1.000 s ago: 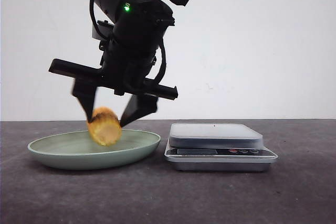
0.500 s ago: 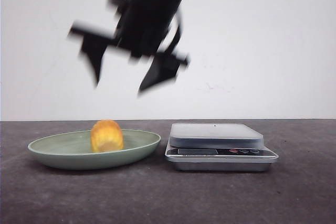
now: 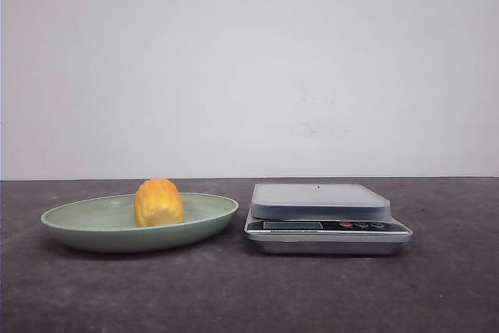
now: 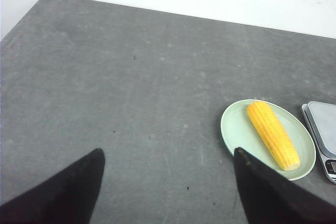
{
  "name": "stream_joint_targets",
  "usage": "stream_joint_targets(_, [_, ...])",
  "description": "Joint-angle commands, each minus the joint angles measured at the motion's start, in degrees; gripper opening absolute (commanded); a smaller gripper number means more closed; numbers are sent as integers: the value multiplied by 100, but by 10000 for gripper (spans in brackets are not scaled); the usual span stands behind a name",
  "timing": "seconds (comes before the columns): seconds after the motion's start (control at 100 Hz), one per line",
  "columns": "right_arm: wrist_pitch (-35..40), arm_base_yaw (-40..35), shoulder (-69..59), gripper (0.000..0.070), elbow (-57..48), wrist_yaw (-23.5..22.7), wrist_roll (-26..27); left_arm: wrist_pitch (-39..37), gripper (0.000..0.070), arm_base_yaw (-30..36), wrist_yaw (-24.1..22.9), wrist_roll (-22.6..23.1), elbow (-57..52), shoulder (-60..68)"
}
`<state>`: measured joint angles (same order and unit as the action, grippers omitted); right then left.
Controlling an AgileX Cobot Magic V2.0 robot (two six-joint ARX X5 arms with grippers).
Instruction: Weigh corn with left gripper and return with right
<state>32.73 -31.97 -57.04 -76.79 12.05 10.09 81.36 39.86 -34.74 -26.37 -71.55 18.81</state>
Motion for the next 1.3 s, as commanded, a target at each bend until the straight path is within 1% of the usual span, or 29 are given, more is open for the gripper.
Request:
stream_joint_targets(0.0, [503,52,562,501,-94,-2,-267,-61,471,28,-39,15,-63,11])
stream_joint_targets(0.11, [1233,140,1451,501,-94,24,-271,-105,471,28,-35,15,-66,11])
stream_joint_targets(0.23, [1801,140,2238,501,-94,0,-343,-295,471,28,-17,26,-63,11])
stream_joint_targets(0.45, [3062,142,3062,501,-83,22,-264,-728,469,28,-17,83,-24,11])
stream_joint_targets(0.57, [3292,140,3296,500,31,42,-278,-925,467,28,-20,236,120,9])
stream_joint_targets(0.64, [3292,140,3379,495,131,42,-240,-1082,444,28,-17,275,273,7])
stream_joint_targets(0.68, [3292,142,3407,461,192,48,-186,-1172,396,28,-15,273,376,4])
stream_joint_targets(0.71, [3292,140,3410,408,236,44,-151,-1233,341,28,-4,273,459,4])
stream_joint_targets(0.74, [3296,140,3410,341,278,44,-140,-1287,271,28,22,273,540,4])
stream_joint_targets(0.78, [3296,140,3410,228,334,48,-149,-1368,151,28,28,273,656,4])
stream_joint_targets(0.82, [3283,140,3410,73,387,48,-149,-1438,0,28,28,273,782,4])
stream_joint_targets(0.83, [3268,140,3410,27,404,48,-149,-1447,0,28,28,273,798,4])
stream_joint_targets(0.84, [3244,140,3410,0,420,46,-151,-1469,0,28,28,273,826,4])
stream_joint_targets(0.86, [3195,140,3410,0,452,48,-153,-1502,10,28,31,280,876,4])
stream_joint_targets(0.88, [3154,140,3410,8,481,48,-153,-1534,7,28,37,278,922,4])
stream_joint_targets(1.05, [2682,140,3407,7,710,37,-125,-1851,9,28,72,297,1134,7])
stream_joint_targets(1.14, [2730,140,3399,7,715,-7,-37,-1912,10,28,70,293,1134,15])
stream_joint_targets(1.29, [2736,140,3399,7,708,15,-42,-1930,16,28,68,295,1132,13])
